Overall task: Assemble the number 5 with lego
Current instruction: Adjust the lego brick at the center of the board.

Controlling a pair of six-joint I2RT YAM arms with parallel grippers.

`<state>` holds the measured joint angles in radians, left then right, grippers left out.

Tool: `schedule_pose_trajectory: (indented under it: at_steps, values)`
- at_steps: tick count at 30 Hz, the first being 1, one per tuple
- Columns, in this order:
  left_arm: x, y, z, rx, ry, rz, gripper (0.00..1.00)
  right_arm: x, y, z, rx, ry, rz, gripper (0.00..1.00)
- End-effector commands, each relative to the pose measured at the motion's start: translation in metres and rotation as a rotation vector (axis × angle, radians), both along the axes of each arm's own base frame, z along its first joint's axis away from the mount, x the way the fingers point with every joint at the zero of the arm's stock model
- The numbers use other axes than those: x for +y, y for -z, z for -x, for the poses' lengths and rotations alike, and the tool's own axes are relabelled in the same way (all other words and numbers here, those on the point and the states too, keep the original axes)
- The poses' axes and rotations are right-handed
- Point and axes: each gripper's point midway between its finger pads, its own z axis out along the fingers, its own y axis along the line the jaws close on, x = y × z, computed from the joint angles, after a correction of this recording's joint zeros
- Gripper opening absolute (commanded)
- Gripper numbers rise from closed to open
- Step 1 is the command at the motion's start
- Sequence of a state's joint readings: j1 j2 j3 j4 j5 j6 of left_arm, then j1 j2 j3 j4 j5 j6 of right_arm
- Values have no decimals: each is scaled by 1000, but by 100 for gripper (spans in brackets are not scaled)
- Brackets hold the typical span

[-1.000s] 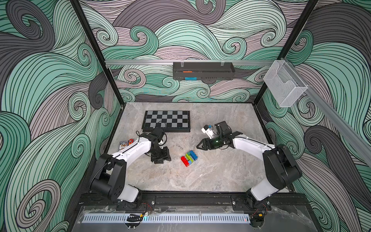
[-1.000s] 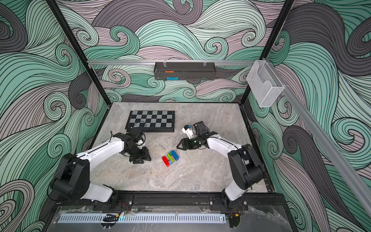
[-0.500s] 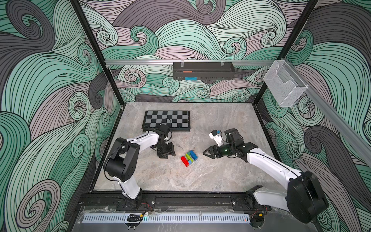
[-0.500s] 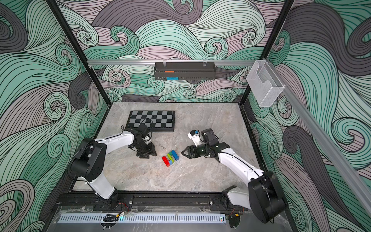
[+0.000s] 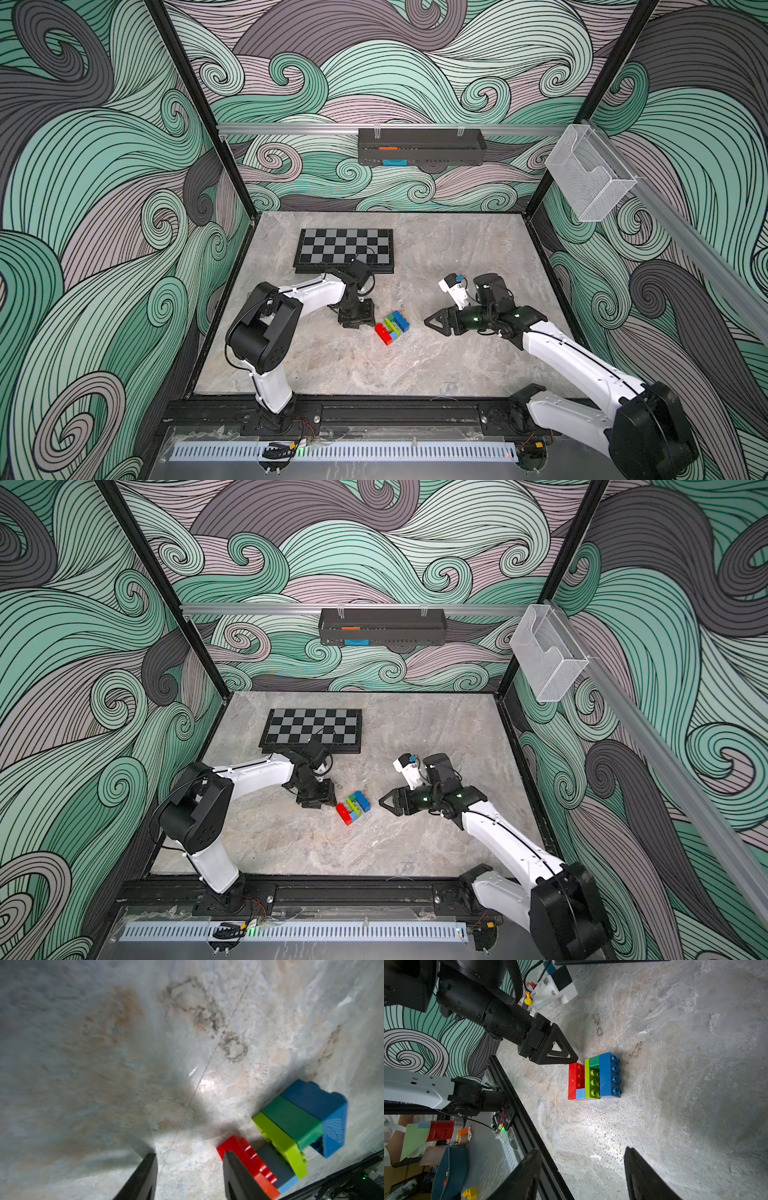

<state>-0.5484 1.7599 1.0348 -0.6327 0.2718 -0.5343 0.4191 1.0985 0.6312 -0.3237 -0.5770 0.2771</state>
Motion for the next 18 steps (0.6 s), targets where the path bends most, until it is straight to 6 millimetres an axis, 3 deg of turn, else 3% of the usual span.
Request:
schedule_pose_trajectory:
  at_steps: [1,12,18]
  values:
    - [0,14,20,49,39,-57,54,0,0,0,7,5,-16,67]
    - [-33,1,49,55,202,-50,54,-1,4,-3,8,10,1,66]
    - [-12,-22,39,-13,148,-98,54,-4,-5,-16,-35,33,41,70]
